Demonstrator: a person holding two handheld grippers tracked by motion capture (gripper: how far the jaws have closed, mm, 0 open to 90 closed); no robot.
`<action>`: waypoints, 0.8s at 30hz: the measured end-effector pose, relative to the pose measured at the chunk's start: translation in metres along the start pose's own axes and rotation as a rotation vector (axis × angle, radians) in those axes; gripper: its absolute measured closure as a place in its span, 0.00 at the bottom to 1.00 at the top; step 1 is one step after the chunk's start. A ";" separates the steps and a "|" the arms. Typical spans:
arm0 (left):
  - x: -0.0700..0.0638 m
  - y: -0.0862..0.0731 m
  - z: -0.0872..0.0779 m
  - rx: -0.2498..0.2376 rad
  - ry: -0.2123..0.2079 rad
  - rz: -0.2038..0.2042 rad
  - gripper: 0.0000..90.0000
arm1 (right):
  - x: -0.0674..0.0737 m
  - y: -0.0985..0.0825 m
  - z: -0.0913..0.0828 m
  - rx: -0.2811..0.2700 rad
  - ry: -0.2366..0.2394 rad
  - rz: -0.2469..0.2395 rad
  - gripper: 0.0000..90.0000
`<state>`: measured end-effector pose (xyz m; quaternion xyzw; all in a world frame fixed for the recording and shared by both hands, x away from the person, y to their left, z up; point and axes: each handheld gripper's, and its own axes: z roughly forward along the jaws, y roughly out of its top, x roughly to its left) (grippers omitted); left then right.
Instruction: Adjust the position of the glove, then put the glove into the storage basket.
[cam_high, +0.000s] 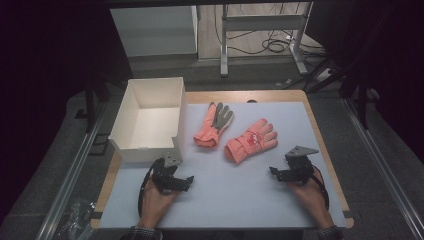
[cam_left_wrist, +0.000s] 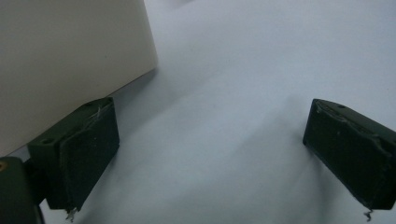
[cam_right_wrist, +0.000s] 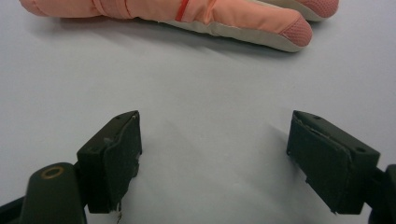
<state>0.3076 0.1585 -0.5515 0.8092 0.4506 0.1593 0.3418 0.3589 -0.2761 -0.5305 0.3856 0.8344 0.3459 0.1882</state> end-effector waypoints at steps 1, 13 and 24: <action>0.000 0.000 0.000 0.000 0.000 0.003 0.04 | 0.000 0.000 0.000 0.000 0.000 0.000 0.20; 0.000 0.000 0.000 -0.001 0.000 -0.001 0.04 | 0.000 0.000 0.000 0.002 -0.003 -0.001 0.20; 0.000 0.000 0.000 0.000 0.000 0.004 0.04 | 0.011 0.005 -0.004 -0.014 -0.009 -0.021 0.32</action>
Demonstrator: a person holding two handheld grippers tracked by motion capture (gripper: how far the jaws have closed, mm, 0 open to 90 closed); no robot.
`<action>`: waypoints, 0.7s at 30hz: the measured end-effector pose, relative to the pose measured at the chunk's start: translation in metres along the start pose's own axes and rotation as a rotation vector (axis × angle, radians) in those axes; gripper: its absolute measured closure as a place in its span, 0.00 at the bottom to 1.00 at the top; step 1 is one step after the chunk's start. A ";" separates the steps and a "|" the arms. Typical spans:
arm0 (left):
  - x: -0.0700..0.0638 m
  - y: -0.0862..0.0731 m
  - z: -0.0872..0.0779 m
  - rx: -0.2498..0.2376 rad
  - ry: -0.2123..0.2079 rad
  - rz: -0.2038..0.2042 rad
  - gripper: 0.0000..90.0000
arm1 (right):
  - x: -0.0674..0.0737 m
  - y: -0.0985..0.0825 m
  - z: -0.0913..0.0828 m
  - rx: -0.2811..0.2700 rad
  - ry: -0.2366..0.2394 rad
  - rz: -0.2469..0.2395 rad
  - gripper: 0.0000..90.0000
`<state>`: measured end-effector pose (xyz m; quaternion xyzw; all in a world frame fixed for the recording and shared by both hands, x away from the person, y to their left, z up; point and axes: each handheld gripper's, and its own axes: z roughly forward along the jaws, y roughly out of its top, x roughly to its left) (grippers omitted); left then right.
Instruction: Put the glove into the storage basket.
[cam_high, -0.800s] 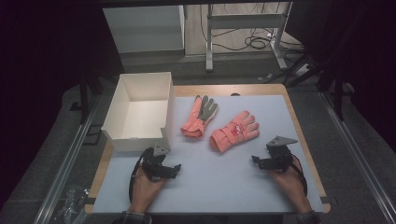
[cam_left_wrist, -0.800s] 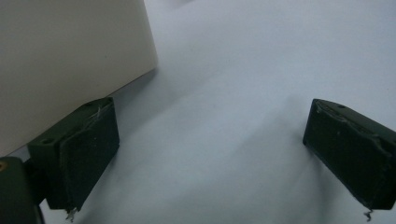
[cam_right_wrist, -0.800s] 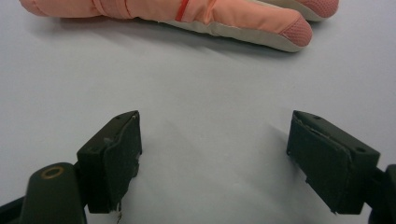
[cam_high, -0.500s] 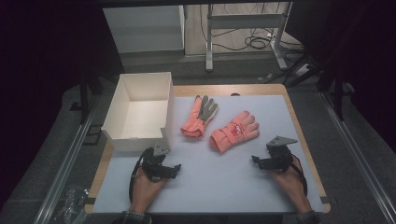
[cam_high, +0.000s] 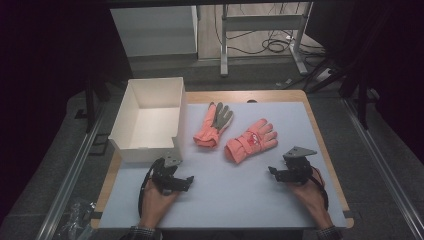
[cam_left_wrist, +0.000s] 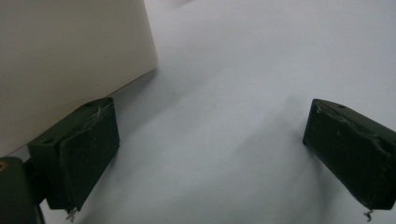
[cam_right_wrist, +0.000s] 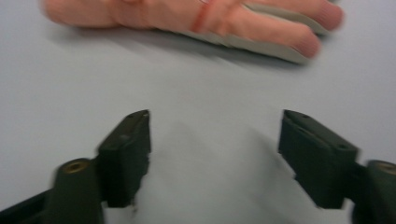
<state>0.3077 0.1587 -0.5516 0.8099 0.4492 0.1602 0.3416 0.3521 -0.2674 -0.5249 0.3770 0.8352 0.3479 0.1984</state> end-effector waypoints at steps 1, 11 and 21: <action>0.000 0.000 0.000 0.000 0.000 0.000 0.04 | 0.000 0.000 0.000 0.000 0.000 0.000 0.32; 0.000 0.000 0.000 0.000 0.000 -0.004 0.04 | 0.047 0.026 0.016 -0.007 0.191 -0.061 0.89; 0.000 0.000 0.000 0.000 0.000 -0.004 0.04 | 0.080 0.054 0.043 -0.017 0.269 -0.106 0.95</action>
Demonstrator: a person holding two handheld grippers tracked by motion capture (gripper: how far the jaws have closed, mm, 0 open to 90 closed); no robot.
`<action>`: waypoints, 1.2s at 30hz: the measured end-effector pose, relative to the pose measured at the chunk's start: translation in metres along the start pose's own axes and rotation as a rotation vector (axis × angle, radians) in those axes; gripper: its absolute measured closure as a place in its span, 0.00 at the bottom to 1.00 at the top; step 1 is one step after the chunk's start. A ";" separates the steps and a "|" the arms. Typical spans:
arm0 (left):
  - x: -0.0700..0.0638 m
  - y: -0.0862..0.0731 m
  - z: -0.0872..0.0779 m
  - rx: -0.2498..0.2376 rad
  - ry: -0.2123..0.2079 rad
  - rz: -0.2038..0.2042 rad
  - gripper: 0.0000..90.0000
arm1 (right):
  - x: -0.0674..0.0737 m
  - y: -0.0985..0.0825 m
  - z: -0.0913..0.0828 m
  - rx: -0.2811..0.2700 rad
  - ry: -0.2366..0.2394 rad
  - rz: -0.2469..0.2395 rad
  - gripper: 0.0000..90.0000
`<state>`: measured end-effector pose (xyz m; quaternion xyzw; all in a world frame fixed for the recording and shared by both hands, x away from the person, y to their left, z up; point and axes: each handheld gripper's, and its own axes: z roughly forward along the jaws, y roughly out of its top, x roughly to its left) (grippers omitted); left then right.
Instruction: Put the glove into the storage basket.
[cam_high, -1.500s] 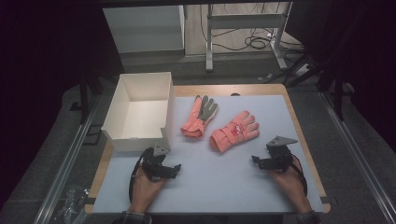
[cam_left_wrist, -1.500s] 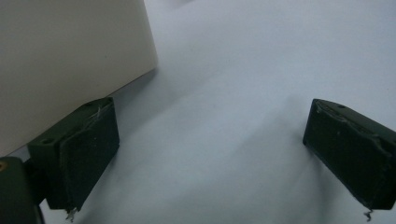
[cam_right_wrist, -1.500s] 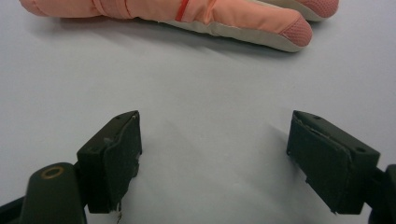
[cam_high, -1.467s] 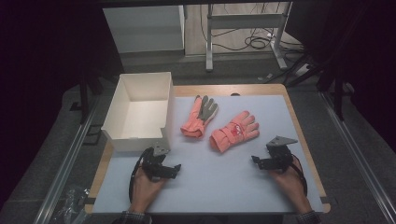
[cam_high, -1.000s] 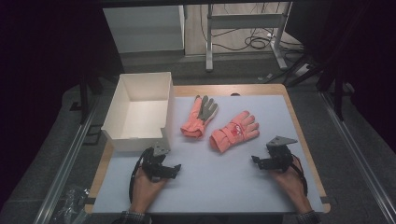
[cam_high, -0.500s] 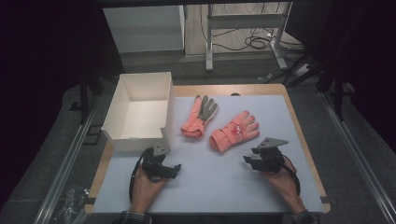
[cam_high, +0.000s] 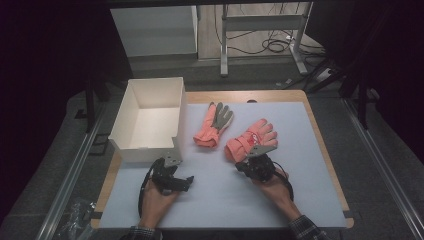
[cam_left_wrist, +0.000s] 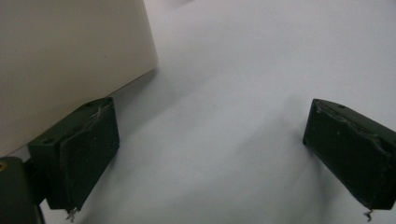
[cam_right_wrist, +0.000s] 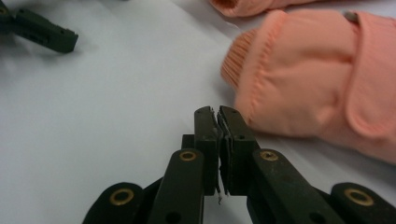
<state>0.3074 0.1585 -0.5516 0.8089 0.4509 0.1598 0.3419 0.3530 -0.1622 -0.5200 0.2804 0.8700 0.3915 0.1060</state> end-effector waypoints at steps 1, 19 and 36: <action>0.000 0.000 0.000 0.000 0.000 0.000 0.04 | 0.001 0.003 0.003 0.001 0.003 0.003 0.95; 0.000 0.000 0.000 0.001 0.000 0.001 0.04 | -0.032 0.010 0.010 0.047 -0.105 0.023 0.94; 0.000 0.000 0.000 0.001 0.001 0.001 0.04 | -0.037 0.053 0.011 0.013 -0.102 0.004 0.79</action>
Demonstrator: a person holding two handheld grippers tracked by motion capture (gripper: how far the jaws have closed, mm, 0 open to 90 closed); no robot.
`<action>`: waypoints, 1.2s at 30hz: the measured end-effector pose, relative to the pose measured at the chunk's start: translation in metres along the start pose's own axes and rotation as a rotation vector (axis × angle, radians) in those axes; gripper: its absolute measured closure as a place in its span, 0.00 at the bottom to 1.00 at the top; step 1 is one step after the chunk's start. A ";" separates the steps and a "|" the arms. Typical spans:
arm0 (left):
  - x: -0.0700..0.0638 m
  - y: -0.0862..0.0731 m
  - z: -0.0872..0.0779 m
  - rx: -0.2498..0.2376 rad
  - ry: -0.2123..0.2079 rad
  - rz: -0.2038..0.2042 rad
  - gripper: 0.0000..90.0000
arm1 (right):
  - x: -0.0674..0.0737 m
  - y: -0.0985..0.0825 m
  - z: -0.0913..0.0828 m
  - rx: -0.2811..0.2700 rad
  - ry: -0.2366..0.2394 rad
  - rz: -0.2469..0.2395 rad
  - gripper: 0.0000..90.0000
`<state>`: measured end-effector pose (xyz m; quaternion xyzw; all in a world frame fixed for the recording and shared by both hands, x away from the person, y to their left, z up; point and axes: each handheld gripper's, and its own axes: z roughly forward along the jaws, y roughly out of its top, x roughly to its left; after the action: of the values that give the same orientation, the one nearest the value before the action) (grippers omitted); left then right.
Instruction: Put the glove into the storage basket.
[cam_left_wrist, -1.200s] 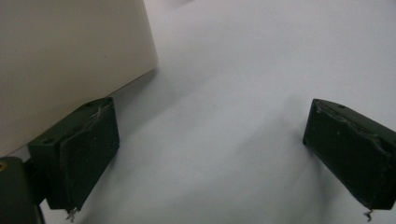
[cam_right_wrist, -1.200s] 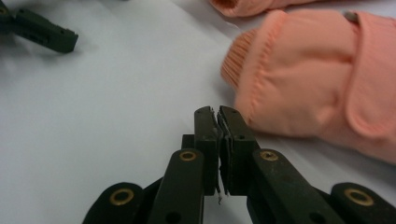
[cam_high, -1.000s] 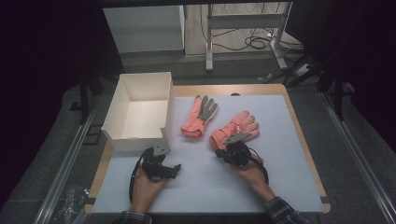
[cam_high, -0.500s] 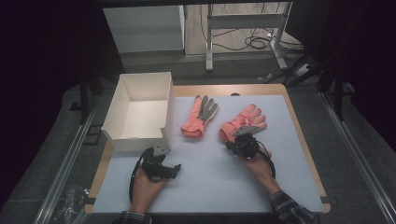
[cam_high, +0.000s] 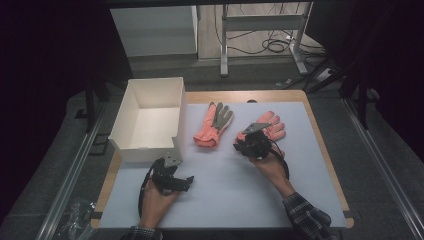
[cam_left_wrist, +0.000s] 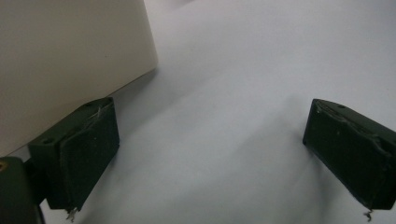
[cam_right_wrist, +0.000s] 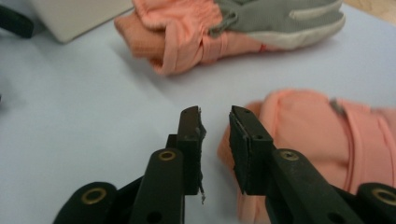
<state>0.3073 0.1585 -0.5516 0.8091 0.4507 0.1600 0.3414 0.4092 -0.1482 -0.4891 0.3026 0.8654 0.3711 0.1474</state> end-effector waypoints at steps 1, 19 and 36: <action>0.000 0.000 0.000 0.003 -0.001 0.004 0.04 | 0.000 0.000 0.000 0.000 0.000 0.000 0.79; 0.001 0.000 0.000 0.003 -0.001 0.005 0.04 | -0.016 0.072 0.058 0.013 -0.032 0.035 0.70; 0.001 0.000 0.000 0.002 -0.003 0.006 0.04 | -0.024 0.084 0.112 0.166 -0.110 0.115 0.70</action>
<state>0.3076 0.1590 -0.5515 0.8111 0.4480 0.1594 0.3406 0.5169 -0.0559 -0.5034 0.3827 0.8651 0.2888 0.1475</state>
